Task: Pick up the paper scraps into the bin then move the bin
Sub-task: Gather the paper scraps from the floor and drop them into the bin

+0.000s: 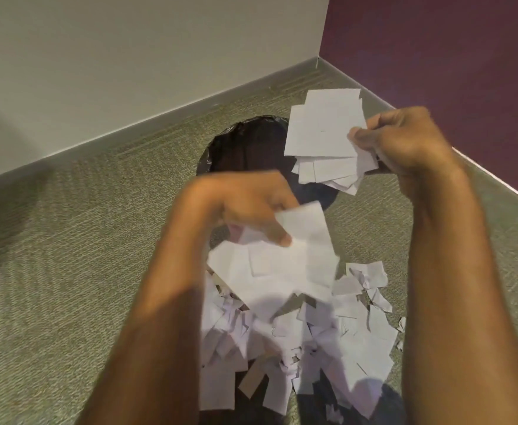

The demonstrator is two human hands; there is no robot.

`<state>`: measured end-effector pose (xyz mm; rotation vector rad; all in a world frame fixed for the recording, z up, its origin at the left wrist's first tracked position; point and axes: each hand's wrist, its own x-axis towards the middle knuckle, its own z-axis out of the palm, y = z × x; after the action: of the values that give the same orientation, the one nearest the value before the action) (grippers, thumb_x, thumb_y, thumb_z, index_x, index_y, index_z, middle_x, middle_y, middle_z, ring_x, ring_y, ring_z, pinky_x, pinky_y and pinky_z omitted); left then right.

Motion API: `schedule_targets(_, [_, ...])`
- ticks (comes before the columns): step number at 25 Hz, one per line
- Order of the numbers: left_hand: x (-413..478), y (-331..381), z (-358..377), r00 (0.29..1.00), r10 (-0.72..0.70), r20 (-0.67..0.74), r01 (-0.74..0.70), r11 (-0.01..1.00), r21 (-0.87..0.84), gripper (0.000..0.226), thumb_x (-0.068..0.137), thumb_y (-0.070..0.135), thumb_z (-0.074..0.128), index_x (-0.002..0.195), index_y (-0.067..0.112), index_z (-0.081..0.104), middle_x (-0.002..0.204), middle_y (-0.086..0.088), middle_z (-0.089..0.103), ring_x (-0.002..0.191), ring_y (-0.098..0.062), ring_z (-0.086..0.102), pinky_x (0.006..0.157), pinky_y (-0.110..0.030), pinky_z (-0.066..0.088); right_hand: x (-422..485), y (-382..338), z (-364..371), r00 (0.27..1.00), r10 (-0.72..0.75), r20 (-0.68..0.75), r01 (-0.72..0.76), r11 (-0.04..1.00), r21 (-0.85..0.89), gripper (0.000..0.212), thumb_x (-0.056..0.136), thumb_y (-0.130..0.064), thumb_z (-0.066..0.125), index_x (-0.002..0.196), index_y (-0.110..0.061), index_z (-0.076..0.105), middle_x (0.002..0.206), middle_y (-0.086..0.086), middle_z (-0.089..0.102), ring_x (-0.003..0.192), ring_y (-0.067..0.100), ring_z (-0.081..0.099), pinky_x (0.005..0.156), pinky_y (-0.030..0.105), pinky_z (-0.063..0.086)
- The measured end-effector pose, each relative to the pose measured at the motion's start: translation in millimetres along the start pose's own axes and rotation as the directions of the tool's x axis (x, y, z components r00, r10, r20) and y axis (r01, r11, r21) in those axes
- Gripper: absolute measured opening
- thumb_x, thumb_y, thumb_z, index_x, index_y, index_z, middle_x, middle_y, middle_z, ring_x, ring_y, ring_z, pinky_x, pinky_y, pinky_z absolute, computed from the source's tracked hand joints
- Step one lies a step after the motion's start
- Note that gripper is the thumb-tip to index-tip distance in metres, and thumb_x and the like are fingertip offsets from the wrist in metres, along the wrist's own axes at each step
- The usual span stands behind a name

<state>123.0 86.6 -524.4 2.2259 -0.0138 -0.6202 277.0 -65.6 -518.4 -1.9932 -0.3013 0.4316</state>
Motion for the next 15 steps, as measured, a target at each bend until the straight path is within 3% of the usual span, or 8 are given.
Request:
schedule_targets(2, [-25.7, -7.5, -33.6, 0.965, -0.017, -0.261, 0.023, 0.999, 0.022, 0.021, 0.08, 0.003, 0.072, 0.101, 0.007, 0.074, 0.09, -0.006, 0.077, 0.083, -0.024, 0.074, 0.073, -0.048, 0.06, 4.6, 9.3, 16.1, 0.999, 0.011, -0.036, -0.01, 1.0, 0.023, 0.011, 0.091, -0.012, 0.068, 0.09, -0.001, 0.068, 0.086, 0.011, 0.071, 0.066, 0.019, 0.066, 0.043, 0.024, 0.053])
schedule_targets(3, [-29.2, -15.3, -45.5, 0.898, -0.066, -0.434, 0.058, 0.998, -0.032, 0.022, 0.08, 0.001, 0.072, 0.102, 0.006, 0.074, 0.093, -0.008, 0.076, 0.085, -0.026, 0.073, 0.076, -0.05, 0.059, 6.2, 14.3, 24.7, 0.999, 0.025, -0.045, -0.023, 0.999, 0.025, 0.011, 0.091, -0.012, 0.068, 0.087, -0.002, 0.067, 0.086, 0.01, 0.072, 0.07, 0.022, 0.068, 0.047, 0.027, 0.057])
schedule_targets(5, [-15.4, -33.8, -57.2, 0.634, -0.215, -0.743, 0.108, 0.976, -0.19, 0.028, 0.077, 0.0, 0.071, 0.105, 0.005, 0.072, 0.099, -0.01, 0.074, 0.09, -0.028, 0.071, 0.081, -0.048, 0.058, 9.2, 23.0, 41.8, 0.997, 0.046, -0.068, -0.045, 0.999, 0.012, 0.013, 0.089, -0.013, 0.069, 0.088, 0.0, 0.068, 0.09, 0.013, 0.073, 0.08, 0.027, 0.072, 0.065, 0.044, 0.063])
schedule_targets(6, [-2.8, -43.8, -57.7, 0.513, -0.262, -0.818, 0.123, 0.965, -0.233, 0.031, 0.076, -0.001, 0.07, 0.106, 0.004, 0.072, 0.102, -0.01, 0.073, 0.093, -0.028, 0.069, 0.08, -0.044, 0.058, 10.8, 25.8, 48.7, 0.995, 0.047, -0.083, -0.047, 0.999, 0.005, 0.014, 0.088, -0.012, 0.07, 0.088, 0.002, 0.068, 0.091, 0.014, 0.074, 0.082, 0.029, 0.073, 0.068, 0.048, 0.063])
schedule_targets(7, [9.4, -51.9, -55.1, 0.443, -0.286, -0.85, 0.133, 0.958, -0.253, 0.031, 0.075, -0.003, 0.068, 0.106, 0.004, 0.071, 0.103, -0.01, 0.072, 0.094, -0.028, 0.068, 0.076, -0.038, 0.056, 11.9, 27.7, 54.6, 0.995, 0.041, -0.096, -0.042, 0.999, 0.0, 0.014, 0.087, -0.012, 0.07, 0.087, 0.002, 0.068, 0.092, 0.015, 0.074, 0.083, 0.028, 0.073, 0.066, 0.046, 0.063])
schedule_targets(9, [30.7, -67.8, -43.6, 0.393, -0.312, -0.865, 0.167, 0.949, -0.267, 0.03, 0.077, -0.006, 0.063, 0.104, 0.003, 0.071, 0.097, -0.005, 0.07, 0.09, -0.023, 0.066, 0.066, -0.03, 0.048, 12.5, 30.0, 64.4, 0.995, 0.026, -0.099, -0.028, 0.999, -0.018, 0.014, 0.087, -0.011, 0.07, 0.086, 0.003, 0.069, 0.092, 0.018, 0.074, 0.081, 0.028, 0.072, 0.057, 0.037, 0.06])
schedule_targets(12, [45.8, -81.3, -27.2, 0.318, -0.331, -0.889, 0.194, 0.94, -0.281, 0.026, 0.078, -0.008, 0.056, 0.094, 0.004, 0.073, 0.084, 0.001, 0.064, 0.08, -0.018, 0.062, 0.058, -0.023, 0.039, 11.8, 32.2, 75.7, 0.995, -0.008, -0.102, 0.003, 0.998, -0.055, 0.018, 0.088, -0.013, 0.071, 0.084, 0.005, 0.069, 0.094, 0.026, 0.072, 0.082, 0.038, 0.072, 0.061, 0.048, 0.062])
schedule_targets(15, [54.2, -82.2, -18.5, 0.302, -0.299, -0.905, 0.202, 0.948, -0.246, 0.021, 0.076, -0.01, 0.055, 0.081, 0.002, 0.072, 0.073, -0.001, 0.061, 0.069, -0.018, 0.058, 0.049, -0.021, 0.035, 13.2, 34.4, 81.8, 0.992, -0.023, -0.126, 0.014, 0.998, -0.066, 0.017, 0.087, -0.013, 0.072, 0.074, -0.003, 0.066, 0.086, 0.027, 0.072, 0.074, 0.037, 0.073, 0.06, 0.052, 0.062])
